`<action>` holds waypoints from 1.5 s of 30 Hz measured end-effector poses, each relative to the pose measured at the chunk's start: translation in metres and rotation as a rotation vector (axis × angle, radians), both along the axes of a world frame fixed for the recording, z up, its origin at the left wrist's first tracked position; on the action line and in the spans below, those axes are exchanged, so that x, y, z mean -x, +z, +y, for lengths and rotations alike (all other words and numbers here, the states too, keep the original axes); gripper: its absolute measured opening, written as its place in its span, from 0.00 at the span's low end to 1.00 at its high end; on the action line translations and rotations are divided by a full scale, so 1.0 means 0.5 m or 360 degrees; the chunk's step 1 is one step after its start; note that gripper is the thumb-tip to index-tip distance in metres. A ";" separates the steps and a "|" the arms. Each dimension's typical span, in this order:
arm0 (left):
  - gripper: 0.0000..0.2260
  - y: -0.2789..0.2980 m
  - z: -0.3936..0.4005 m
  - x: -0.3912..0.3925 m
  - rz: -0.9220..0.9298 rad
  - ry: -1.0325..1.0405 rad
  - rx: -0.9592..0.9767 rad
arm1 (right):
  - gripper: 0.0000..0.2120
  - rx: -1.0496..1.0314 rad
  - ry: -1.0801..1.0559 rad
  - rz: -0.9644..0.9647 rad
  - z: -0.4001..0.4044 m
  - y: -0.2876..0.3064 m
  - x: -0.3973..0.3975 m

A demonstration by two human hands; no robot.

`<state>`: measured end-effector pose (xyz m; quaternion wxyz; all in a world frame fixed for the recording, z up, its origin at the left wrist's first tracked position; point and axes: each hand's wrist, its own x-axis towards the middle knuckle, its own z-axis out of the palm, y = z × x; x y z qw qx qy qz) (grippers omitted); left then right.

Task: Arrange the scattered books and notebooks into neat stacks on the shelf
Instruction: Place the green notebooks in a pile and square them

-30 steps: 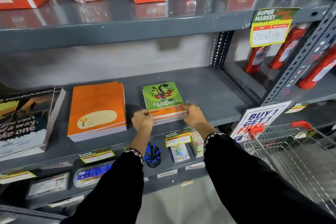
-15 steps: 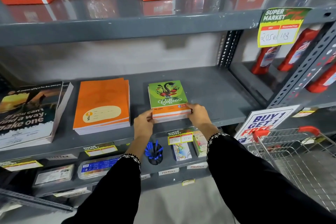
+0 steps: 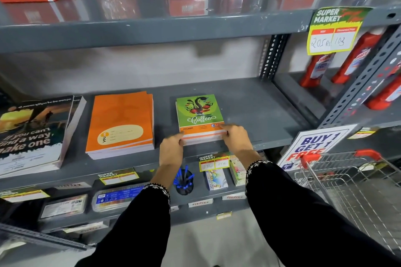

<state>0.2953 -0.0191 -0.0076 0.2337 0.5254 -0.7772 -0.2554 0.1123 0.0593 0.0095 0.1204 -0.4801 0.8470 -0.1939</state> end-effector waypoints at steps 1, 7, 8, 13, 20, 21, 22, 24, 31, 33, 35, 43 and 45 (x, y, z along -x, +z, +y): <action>0.15 0.002 -0.001 -0.001 -0.0041 -0.0014 0.0037 | 0.16 -0.0001 -0.0013 0.0002 0.000 -0.001 0.000; 0.12 0.007 0.005 0.000 -0.0201 -0.0068 0.0155 | 0.16 0.0021 -0.0055 -0.0053 -0.005 -0.006 0.005; 0.12 0.007 0.005 0.001 -0.0215 -0.0072 0.0160 | 0.16 0.0038 -0.0072 -0.0082 -0.006 -0.006 0.006; 0.12 0.013 0.005 0.001 -0.0253 -0.0064 0.0178 | 0.15 0.0082 -0.0116 -0.0154 -0.010 -0.005 0.010; 0.11 0.012 0.009 0.001 -0.0258 -0.0060 0.0199 | 0.15 0.0073 -0.0101 -0.0249 -0.005 0.004 0.019; 0.11 0.012 0.009 0.001 -0.0237 -0.0055 0.0189 | 0.16 0.0063 -0.0076 -0.0259 -0.004 0.007 0.023; 0.11 0.013 0.009 0.001 -0.0215 -0.0051 0.0178 | 0.16 0.0054 -0.0055 -0.0268 -0.003 0.009 0.026; 0.11 0.013 0.007 0.000 -0.0179 -0.0048 0.0156 | 0.17 0.0044 -0.0041 -0.0278 -0.004 0.013 0.032; 0.11 0.023 0.001 0.002 -0.0197 -0.0048 0.0109 | 0.15 0.0033 -0.0057 -0.0264 -0.013 0.010 0.035; 0.11 0.026 -0.001 0.003 -0.0224 -0.0051 0.0102 | 0.14 0.0034 -0.0057 -0.0268 -0.014 0.008 0.035; 0.11 0.027 -0.002 0.004 -0.0256 -0.0051 0.0101 | 0.14 0.0033 -0.0054 -0.0254 -0.013 0.006 0.035; 0.10 0.032 -0.001 0.008 -0.0372 -0.0048 0.0080 | 0.15 0.0018 0.0102 -0.0023 0.002 0.010 0.026; 0.10 0.032 -0.001 0.009 -0.0409 -0.0069 0.0090 | 0.15 -0.0010 0.0125 0.0021 0.007 0.011 0.024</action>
